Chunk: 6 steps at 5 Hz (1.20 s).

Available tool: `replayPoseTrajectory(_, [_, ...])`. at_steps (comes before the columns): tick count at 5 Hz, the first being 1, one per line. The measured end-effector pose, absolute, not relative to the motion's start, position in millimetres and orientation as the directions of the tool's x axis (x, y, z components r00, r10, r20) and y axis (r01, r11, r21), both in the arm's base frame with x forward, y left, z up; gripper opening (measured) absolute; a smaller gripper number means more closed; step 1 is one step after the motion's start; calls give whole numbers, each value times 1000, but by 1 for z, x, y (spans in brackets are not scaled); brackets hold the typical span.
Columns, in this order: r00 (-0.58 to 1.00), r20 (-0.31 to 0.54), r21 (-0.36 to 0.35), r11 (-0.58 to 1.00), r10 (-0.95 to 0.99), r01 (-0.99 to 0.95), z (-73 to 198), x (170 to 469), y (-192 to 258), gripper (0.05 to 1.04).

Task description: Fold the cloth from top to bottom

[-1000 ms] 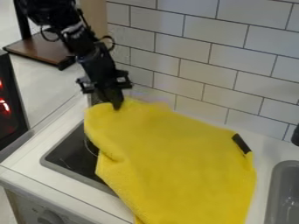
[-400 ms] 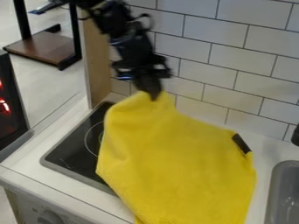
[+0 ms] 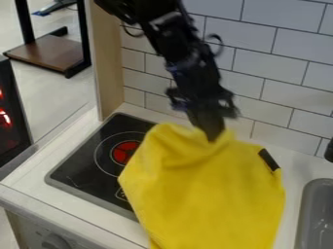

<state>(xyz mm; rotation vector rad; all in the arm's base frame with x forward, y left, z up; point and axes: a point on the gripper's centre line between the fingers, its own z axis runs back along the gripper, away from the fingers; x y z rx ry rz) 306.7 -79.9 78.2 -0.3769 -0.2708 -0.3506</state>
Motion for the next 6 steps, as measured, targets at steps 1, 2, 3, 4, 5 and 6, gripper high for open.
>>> replayPoseTrajectory(1, [887, 306, -295, 851, -346, 434, 68, 295, -92, 49])
replayPoseTrajectory(2, [870, 273, -295, 825, -410, 482, 51, 284, -104, 49])
replayPoseTrajectory(3, [864, 236, -293, 815, -445, 499, 29, 278, -113, 49])
replayPoseTrajectory(4, [854, 210, -293, 803, -476, 520, 12, 274, -123, 65])
replayPoseTrajectory(5, [855, 194, -271, 811, -481, 518, 10, 271, -125, 142])
replayPoseTrajectory(6, [872, 171, -274, 828, -458, 489, 9, 267, -124, 354])
